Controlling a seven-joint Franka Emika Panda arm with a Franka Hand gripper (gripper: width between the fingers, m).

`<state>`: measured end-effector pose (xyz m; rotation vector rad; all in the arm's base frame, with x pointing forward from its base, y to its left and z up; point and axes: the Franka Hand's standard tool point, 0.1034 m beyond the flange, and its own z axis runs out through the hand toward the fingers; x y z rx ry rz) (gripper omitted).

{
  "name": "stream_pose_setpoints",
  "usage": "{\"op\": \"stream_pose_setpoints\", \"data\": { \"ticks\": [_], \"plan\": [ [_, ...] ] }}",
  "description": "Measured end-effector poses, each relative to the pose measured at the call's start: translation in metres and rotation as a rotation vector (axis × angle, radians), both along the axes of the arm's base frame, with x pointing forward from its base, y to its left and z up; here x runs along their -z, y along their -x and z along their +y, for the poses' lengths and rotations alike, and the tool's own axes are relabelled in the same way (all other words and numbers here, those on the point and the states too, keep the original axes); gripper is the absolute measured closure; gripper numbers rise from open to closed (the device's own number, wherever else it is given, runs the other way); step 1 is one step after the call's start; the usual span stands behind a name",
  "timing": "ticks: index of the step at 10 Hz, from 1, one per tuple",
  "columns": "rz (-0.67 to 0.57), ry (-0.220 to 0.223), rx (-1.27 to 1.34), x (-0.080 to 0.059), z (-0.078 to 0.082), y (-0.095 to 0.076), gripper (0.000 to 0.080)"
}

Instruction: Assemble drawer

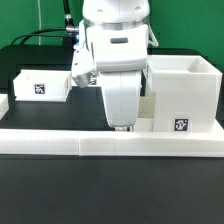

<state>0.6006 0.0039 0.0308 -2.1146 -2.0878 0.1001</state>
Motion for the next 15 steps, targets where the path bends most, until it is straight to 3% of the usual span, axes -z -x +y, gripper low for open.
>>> {"op": "stream_pose_setpoints", "data": {
  "ticks": [3,15],
  "plan": [
    [0.012,-0.011,-0.027,-0.004,0.013,0.000,0.0151],
    [0.077,0.018,-0.127,-0.010,0.011,0.005,0.0151]
  ]
}}
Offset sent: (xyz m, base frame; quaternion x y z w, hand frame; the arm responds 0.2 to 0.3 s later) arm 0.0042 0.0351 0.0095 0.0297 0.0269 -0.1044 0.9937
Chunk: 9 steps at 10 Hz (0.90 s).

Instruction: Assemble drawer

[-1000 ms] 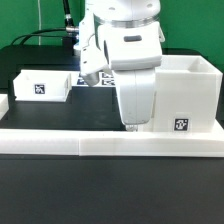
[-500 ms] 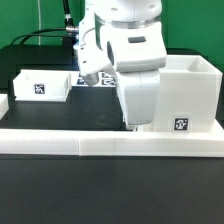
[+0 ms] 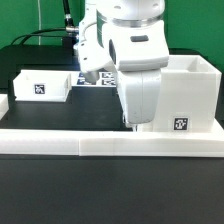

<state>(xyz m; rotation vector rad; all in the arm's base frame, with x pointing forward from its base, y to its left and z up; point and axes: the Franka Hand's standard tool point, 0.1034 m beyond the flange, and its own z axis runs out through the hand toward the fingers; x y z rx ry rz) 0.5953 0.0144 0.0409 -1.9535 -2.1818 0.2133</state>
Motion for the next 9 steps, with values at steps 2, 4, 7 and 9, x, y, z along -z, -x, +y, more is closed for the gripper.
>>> {"op": "stream_pose_setpoints", "data": {
  "ticks": [2,4,7,9],
  "plan": [
    [0.000,0.000,0.000,0.000,0.000,0.000,0.0151],
    [0.022,0.007,0.010,-0.001,0.002,0.003,0.0151],
    [0.077,0.050,0.110,-0.009,0.009,0.007,0.0151],
    [0.064,0.051,0.117,-0.009,0.009,0.006,0.0151]
  ]
}}
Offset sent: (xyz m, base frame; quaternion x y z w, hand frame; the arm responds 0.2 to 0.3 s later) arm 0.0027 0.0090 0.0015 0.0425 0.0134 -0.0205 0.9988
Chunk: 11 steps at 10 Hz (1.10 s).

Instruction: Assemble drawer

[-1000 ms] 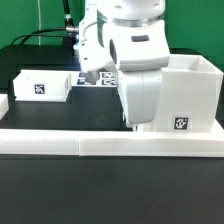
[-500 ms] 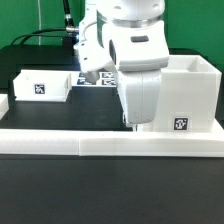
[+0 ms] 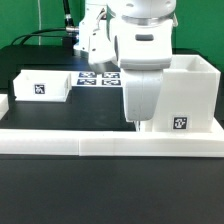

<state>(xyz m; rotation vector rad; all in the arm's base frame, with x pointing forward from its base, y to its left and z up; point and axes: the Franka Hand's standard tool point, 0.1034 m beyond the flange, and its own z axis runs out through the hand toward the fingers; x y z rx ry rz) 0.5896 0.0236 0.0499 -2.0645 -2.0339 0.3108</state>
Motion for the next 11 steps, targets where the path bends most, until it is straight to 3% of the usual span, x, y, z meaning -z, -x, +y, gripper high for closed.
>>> {"op": "stream_pose_setpoints", "data": {
  "ticks": [5,9,11],
  "plan": [
    [0.031,0.001,0.001,0.003,-0.001,0.005,0.0151],
    [0.114,0.005,0.016,0.011,0.010,0.007,0.0151],
    [0.154,0.023,0.034,0.005,0.014,0.007,0.0151]
  ]
}}
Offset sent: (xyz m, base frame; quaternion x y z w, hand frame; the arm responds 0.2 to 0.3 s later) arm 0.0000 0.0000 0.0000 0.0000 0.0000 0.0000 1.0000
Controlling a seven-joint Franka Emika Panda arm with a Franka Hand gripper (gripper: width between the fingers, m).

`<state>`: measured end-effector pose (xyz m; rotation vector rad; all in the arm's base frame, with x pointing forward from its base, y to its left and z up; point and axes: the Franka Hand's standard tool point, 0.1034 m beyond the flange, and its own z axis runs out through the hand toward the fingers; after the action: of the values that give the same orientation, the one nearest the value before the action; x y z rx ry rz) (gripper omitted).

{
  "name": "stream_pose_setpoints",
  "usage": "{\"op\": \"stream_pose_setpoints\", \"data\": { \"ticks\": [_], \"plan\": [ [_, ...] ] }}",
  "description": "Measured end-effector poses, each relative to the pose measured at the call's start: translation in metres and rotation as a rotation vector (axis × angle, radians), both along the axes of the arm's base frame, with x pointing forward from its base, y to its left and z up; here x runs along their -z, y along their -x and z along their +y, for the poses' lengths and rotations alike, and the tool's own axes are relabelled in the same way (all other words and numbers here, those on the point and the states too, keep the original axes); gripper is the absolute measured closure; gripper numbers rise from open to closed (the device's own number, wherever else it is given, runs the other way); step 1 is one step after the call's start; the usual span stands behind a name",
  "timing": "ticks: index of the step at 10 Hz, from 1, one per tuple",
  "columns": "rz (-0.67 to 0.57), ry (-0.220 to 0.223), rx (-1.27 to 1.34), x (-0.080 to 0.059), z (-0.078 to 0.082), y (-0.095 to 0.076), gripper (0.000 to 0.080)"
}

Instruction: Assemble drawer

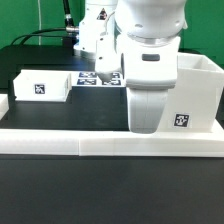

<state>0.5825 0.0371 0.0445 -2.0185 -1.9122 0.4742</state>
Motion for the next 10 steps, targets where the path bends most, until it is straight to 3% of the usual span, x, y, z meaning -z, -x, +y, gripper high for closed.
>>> {"op": "stream_pose_setpoints", "data": {
  "ticks": [2,4,7,10],
  "plan": [
    [0.000,-0.006,-0.016,-0.001,-0.007,-0.001,0.0151],
    [-0.064,-0.031,-0.067,-0.002,-0.026,-0.003,0.0151],
    [-0.103,-0.065,-0.130,-0.015,-0.055,0.000,0.0151],
    [-0.223,-0.047,-0.101,-0.029,-0.068,0.024,0.0151]
  ]
}}
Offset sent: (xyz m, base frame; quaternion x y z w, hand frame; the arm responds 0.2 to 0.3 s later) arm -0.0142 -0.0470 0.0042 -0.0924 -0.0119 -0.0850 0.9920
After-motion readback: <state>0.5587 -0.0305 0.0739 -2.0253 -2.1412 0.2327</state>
